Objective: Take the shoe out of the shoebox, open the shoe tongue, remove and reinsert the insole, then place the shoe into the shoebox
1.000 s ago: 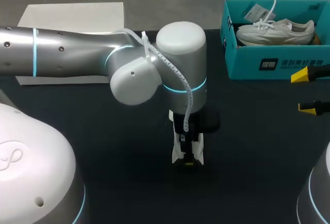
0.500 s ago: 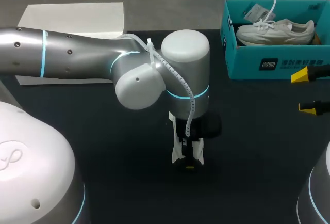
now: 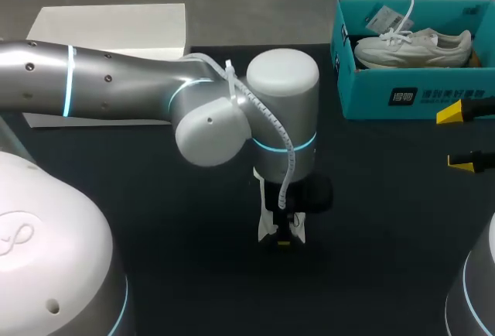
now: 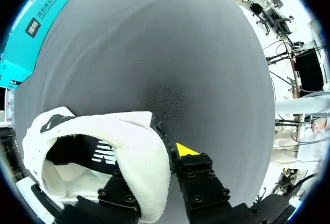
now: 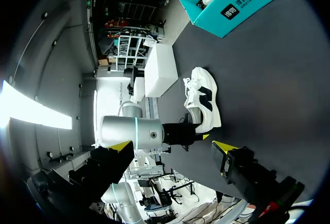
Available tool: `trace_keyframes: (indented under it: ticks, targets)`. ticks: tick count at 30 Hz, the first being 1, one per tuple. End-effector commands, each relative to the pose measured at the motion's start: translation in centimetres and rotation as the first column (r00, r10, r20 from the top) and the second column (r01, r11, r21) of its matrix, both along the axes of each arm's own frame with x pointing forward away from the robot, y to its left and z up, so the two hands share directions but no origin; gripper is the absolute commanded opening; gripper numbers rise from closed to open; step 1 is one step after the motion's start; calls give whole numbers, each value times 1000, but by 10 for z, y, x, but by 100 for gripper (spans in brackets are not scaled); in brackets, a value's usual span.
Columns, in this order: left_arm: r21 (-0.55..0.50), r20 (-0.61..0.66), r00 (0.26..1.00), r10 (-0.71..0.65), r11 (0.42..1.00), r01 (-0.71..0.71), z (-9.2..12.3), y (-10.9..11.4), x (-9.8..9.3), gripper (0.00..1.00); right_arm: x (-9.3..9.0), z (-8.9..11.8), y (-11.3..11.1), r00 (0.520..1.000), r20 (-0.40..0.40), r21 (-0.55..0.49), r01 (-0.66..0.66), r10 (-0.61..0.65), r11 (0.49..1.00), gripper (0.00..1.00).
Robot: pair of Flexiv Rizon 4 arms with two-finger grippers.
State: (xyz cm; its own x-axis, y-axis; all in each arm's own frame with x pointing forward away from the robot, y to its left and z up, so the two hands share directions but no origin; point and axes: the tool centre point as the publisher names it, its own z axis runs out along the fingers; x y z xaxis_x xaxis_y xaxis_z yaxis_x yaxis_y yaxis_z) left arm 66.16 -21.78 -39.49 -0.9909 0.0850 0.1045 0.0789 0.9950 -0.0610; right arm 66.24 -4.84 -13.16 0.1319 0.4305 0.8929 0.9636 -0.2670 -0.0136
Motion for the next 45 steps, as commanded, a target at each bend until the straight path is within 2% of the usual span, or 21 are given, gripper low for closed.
trace_keyframes:
  ticks: [1,13,19,27,38,45]
  targets:
    - [3,-12,1000,-1,1000,1,10,5,2,0,-5,0,0,1000,1,-4,8,-8,1000,100]
    - [16,-46,997,-69,997,70,78,12,-1,0,-5,0,0,1000,1,-4,8,-8,1000,100]
    - [20,-56,991,-117,993,119,114,10,-3,0,-5,0,0,1000,1,-4,8,-8,1000,100]
    - [25,-47,991,-122,992,123,151,6,-2,0,-5,0,0,1000,1,-4,8,-8,1000,100]
    - [-23,-17,987,-159,987,158,214,8,-11,0,-5,0,0,1000,1,-4,8,-8,1000,100]
    - [-53,24,986,-163,985,164,239,9,-10,0,-5,0,0,1000,1,-4,8,-8,1000,100]
